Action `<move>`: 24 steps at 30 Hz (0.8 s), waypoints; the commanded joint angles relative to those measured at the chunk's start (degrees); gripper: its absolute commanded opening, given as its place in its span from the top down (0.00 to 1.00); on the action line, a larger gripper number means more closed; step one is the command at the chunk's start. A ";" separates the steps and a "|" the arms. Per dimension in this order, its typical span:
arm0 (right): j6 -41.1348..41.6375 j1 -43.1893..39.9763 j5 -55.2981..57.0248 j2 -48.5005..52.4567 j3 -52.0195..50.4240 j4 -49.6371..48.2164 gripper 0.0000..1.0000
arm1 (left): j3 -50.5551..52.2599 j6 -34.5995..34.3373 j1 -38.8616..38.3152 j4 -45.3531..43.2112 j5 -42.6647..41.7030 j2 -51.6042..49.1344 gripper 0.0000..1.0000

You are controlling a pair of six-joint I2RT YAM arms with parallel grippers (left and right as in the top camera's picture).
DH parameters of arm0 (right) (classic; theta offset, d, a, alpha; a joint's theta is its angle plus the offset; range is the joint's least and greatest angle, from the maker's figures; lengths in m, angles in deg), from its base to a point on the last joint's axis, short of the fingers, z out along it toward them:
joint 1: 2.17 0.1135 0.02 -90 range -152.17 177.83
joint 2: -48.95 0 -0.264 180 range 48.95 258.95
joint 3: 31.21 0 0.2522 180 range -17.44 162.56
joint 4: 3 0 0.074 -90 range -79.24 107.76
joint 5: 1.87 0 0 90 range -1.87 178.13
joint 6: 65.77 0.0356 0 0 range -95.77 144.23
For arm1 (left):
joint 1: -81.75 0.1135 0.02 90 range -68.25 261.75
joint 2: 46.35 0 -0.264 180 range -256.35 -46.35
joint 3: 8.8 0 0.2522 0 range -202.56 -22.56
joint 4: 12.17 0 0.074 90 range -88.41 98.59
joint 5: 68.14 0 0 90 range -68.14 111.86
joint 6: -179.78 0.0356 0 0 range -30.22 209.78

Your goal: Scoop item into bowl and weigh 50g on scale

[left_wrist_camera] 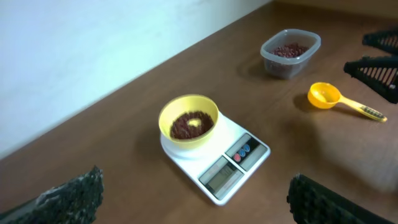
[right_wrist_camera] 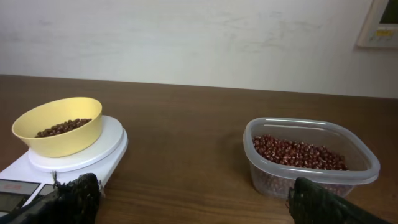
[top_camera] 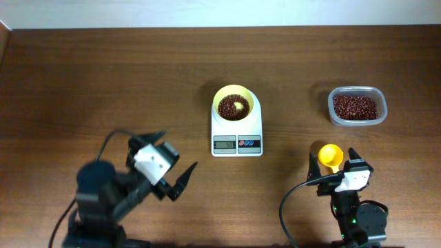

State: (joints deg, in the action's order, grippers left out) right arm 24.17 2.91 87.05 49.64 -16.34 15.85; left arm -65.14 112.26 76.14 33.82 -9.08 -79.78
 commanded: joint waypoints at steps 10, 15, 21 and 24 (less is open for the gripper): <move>-0.17 -0.33 0.72 -0.48 -0.48 0.09 0.01 | 33.42 -17.11 2.67 -21.94 14.08 29.46 0.01; -0.17 -0.33 0.72 -0.48 -0.48 0.09 0.01 | 41.38 -17.07 2.69 -31.69 20.70 33.18 0.01; -0.17 -0.33 0.70 -0.48 -0.48 0.11 0.01 | 42.12 -16.81 5.79 -30.95 24.79 33.20 0.01; -0.17 -0.33 0.72 -0.48 -0.48 0.09 0.01 | 42.12 -16.81 5.62 -28.02 25.09 33.20 0.01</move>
State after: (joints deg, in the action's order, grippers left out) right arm 24.13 2.84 87.25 49.64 -16.38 15.82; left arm -23.29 95.93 81.67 5.15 14.68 -47.13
